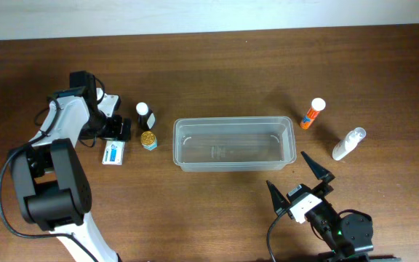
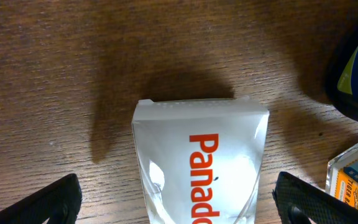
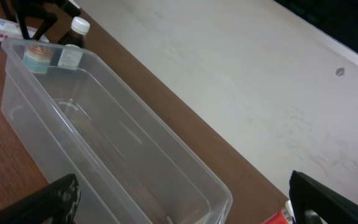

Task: Pack container
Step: 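Lower the left gripper and close it on the Panadol box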

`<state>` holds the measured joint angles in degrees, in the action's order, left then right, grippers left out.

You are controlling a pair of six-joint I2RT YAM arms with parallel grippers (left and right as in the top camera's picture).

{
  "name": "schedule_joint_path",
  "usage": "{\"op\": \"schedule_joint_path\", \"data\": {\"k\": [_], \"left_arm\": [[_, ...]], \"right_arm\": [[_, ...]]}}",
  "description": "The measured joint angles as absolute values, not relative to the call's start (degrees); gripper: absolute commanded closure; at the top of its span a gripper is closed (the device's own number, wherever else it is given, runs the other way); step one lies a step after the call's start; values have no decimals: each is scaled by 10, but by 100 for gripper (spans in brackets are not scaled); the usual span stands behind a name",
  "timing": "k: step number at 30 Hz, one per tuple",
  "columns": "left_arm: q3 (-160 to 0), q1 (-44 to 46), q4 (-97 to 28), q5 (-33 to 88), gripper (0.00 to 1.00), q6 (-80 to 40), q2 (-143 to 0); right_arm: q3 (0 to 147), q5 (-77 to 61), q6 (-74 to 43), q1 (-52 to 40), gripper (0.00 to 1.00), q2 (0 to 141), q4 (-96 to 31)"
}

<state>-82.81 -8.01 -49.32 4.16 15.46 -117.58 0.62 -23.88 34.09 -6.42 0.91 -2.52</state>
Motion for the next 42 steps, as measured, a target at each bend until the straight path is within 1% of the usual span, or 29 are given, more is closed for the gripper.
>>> {"op": "schedule_joint_path", "data": {"k": [3, 7, 32, 39, 42], "left_arm": [[-828, -80, -492, 42, 3, 155, -1176], [-828, -80, -491, 42, 8, 155, -1176], [-803, -80, -455, 42, 8, 155, -1176], [-803, -80, -456, 42, 9, 155, -1176], [-803, -80, -456, 42, 11, 155, -1176]], "right_arm": [[6, -239, 341, -64, 2, 9, -25], [6, -239, 341, -64, 2, 9, -25], [6, -239, 341, -64, 2, 9, -25], [6, -239, 341, -64, 2, 9, -25], [6, -239, 341, -64, 2, 9, -25]]}}
